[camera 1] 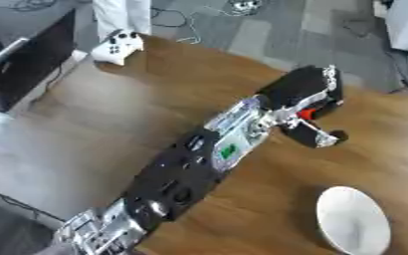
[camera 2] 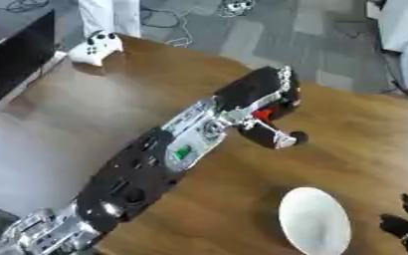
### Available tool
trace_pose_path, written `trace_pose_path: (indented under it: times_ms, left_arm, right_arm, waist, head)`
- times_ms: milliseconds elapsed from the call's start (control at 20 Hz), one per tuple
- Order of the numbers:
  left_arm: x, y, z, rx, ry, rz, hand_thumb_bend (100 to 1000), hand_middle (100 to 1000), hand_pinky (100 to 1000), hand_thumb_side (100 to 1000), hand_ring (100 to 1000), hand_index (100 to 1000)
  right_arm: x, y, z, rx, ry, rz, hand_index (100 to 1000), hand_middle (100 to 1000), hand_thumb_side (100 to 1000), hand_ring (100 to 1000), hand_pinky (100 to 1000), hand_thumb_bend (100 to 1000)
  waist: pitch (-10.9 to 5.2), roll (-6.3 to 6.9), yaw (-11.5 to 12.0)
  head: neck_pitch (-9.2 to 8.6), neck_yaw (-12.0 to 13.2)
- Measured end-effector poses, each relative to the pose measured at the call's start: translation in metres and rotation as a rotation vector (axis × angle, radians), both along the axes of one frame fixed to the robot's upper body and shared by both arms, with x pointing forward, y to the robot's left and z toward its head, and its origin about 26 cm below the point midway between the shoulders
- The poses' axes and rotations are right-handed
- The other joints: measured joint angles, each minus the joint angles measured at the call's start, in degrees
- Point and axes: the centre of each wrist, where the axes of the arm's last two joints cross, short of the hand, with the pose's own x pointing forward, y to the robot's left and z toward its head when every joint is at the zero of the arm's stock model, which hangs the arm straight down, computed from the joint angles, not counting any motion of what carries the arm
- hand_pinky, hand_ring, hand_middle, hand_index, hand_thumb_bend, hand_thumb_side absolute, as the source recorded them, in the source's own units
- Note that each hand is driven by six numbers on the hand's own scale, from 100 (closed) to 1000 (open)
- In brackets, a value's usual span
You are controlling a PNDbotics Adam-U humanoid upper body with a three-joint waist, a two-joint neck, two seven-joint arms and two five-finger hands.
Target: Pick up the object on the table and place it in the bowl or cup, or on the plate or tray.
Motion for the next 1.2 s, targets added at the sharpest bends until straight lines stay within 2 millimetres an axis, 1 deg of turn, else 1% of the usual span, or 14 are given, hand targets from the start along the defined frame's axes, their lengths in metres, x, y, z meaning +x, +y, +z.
trace_pose_path:
  times_ms: [250,500,650,800,850,1000,1100,1200]
  left_arm:
    - [-0.005,-0.009,-0.003,0.036,0.028,-0.051,423,100,346,100,100,121]
    - [-0.008,-0.021,-0.010,0.061,0.061,-0.108,417,100,351,100,100,122]
    - [-0.010,-0.030,-0.014,0.070,0.084,-0.146,413,100,356,100,100,122]
    - [-0.012,-0.035,-0.017,0.079,0.098,-0.170,412,100,358,100,100,122]
    - [-0.012,-0.036,-0.018,0.082,0.101,-0.173,422,100,358,100,100,122]
    - [-0.012,-0.038,-0.019,0.085,0.108,-0.181,409,100,356,100,100,123]
    - [-0.012,-0.039,-0.021,0.091,0.114,-0.182,424,100,355,100,100,123]
    - [-0.011,-0.039,-0.022,0.094,0.119,-0.184,406,100,353,100,100,124]
  right_arm:
    - [-0.004,-0.018,-0.007,-0.028,0.002,-0.080,817,914,802,732,764,100]
    - [-0.005,-0.031,-0.007,-0.046,-0.004,-0.136,817,913,792,732,764,100]
    - [-0.005,-0.035,-0.007,-0.053,-0.004,-0.157,817,913,788,731,763,100]
    - [-0.005,-0.037,-0.007,-0.056,-0.006,-0.165,817,913,788,731,763,100]
    - [-0.005,-0.038,-0.007,-0.057,-0.005,-0.167,817,913,793,731,763,100]
    - [-0.005,-0.040,-0.006,-0.060,-0.006,-0.174,818,913,788,732,763,100]
    - [-0.005,-0.040,-0.007,-0.060,-0.006,-0.176,818,913,791,732,763,100]
    - [-0.005,-0.040,-0.007,-0.062,-0.005,-0.179,818,913,788,732,763,100]
  waist:
    - [-0.45,1.05,-0.72]
    - [-1.36,2.39,-0.98]
    - [-1.97,2.92,-0.99]
    - [-2.14,3.25,-1.07]
    - [-2.19,3.34,-1.18]
    - [-2.33,3.52,-1.41]
    - [-2.33,3.65,-1.46]
    - [-2.33,3.85,-1.65]
  head:
    - [1.75,-2.61]
    - [4.61,-5.78]
    - [6.01,-7.72]
    - [6.78,-9.29]
    - [7.05,-9.67]
    - [7.52,-10.63]
    - [7.60,-11.12]
    - [7.60,-11.73]
